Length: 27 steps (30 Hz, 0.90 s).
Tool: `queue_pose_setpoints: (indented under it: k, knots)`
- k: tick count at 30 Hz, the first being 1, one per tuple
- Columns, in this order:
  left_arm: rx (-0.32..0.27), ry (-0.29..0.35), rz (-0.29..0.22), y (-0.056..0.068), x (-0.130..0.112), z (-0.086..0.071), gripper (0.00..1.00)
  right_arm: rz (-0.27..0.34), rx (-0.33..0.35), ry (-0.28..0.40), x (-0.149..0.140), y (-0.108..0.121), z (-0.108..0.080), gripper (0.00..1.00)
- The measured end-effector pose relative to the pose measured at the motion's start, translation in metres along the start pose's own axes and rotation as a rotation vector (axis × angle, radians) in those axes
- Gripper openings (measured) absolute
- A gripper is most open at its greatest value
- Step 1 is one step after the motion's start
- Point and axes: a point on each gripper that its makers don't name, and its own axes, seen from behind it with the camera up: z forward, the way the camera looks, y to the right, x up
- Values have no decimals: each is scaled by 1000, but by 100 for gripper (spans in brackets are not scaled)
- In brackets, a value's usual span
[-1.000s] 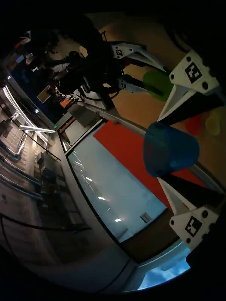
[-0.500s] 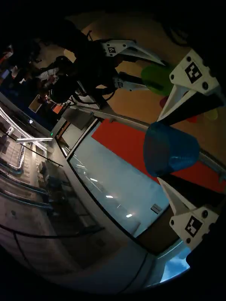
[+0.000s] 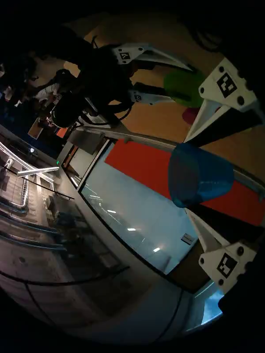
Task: Pour water
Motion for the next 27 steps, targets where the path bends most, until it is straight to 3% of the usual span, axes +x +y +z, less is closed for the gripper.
queue_pose_setpoints:
  k: [27]
  knots:
    - [-7, 3, 76, 4, 5, 4, 86, -3, -4, 1, -2, 6, 3, 88]
